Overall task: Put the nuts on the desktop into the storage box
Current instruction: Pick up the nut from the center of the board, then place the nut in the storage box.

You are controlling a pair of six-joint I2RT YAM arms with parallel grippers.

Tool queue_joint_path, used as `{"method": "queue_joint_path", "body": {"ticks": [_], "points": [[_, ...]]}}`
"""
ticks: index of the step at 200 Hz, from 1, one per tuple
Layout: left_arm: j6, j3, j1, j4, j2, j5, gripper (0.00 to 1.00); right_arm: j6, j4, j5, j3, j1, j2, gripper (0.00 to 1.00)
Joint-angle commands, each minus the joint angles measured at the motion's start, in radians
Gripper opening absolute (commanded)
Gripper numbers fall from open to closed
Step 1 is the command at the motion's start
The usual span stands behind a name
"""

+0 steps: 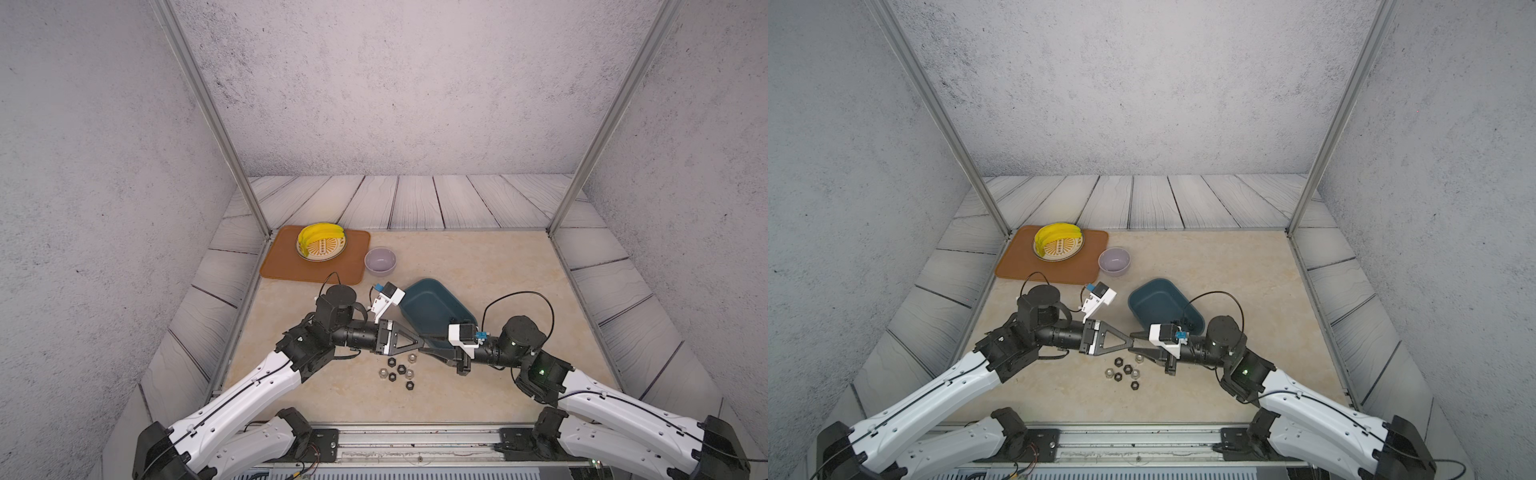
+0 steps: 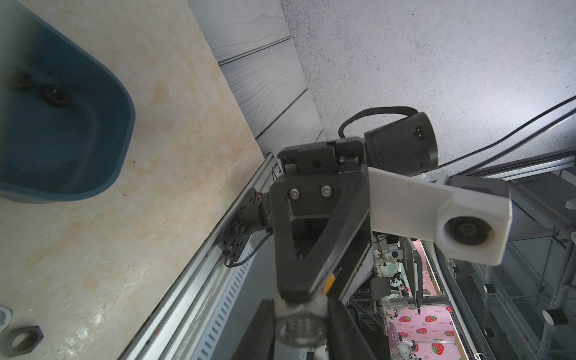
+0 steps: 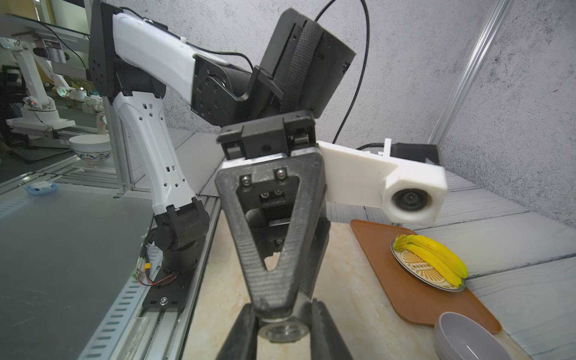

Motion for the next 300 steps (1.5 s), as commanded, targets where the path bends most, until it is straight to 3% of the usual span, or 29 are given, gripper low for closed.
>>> {"method": "queue_joint_path", "body": {"ticks": [1, 37, 65, 93, 126, 182, 215, 223, 300], "points": [[-0.005, -0.013, 0.001, 0.027, -0.007, 0.017, 0.17, 0.003, 0.022, 0.000, 0.037, 0.003, 0.003, 0.23], [0.007, -0.009, 0.001, 0.004, -0.003, 0.009, 0.29, 0.001, -0.104, 0.003, 0.074, 0.002, -0.006, 0.13], [0.026, -0.001, 0.002, -0.030, -0.012, -0.021, 0.37, 0.020, -0.266, 0.056, 0.131, 0.002, 0.007, 0.13], [0.056, 0.004, 0.014, -0.088, -0.034, -0.076, 0.65, 0.057, -0.392, 0.110, 0.177, 0.002, 0.044, 0.13], [0.115, 0.017, 0.041, -0.202, -0.039, -0.139, 0.84, 0.074, -0.513, 0.210, 0.220, 0.000, 0.092, 0.13], [0.255, 0.049, 0.058, -0.418, -0.008, -0.332, 0.88, 0.106, -0.754, 0.411, 0.345, -0.018, 0.235, 0.12], [0.338, 0.074, 0.058, -0.532, 0.035, -0.457, 1.00, 0.242, -0.905, 0.654, 0.444, -0.036, 0.351, 0.13], [0.350, 0.075, 0.058, -0.545, 0.044, -0.467, 0.98, 0.260, -0.933, 0.690, 0.463, -0.042, 0.375, 0.13], [0.453, 0.117, 0.011, -0.685, 0.129, -0.682, 0.98, 0.394, -1.086, 0.718, 0.599, -0.177, 0.597, 0.14]]}}
